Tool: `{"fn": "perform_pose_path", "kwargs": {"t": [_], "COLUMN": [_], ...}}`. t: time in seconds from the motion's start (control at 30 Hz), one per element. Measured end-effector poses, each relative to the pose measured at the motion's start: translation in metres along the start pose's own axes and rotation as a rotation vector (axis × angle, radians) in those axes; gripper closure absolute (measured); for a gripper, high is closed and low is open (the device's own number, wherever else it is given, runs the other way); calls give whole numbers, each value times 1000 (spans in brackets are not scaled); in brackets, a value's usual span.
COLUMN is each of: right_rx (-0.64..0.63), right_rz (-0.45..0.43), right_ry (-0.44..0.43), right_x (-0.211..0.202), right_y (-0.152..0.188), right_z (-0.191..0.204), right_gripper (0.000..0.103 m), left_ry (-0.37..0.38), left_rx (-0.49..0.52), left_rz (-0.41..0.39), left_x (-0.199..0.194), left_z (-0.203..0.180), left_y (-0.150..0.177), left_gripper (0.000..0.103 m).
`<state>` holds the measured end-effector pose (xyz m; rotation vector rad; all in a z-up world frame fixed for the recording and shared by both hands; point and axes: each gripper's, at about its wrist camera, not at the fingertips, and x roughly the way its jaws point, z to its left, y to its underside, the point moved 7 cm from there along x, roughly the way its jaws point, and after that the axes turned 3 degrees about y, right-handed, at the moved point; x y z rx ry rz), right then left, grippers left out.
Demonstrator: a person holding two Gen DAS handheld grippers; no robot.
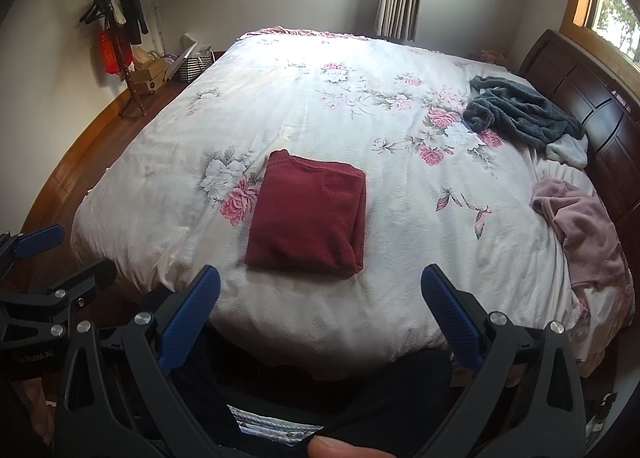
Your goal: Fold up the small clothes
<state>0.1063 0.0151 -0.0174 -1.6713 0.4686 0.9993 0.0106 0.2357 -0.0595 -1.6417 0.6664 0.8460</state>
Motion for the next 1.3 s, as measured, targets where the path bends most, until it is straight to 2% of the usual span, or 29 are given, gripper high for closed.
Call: {"fn": "perform_pose_path", "kwargs": {"t": [0.67,1.3], "right_rx": [-1,21], "right_rz": [-36,-18], "right_ry": [-3,-20], "right_x": [-2,-2], "right_y": [0,8], "right_z": [1,5], "right_gripper": [3,3], "left_ry": [-10,-12], "left_rx": [6,9], "left_rz": [-8,-16], "left_x": [-1,-6], "left_z": [2,3], "left_y": [-2,-1], "left_gripper": [9,9]}}
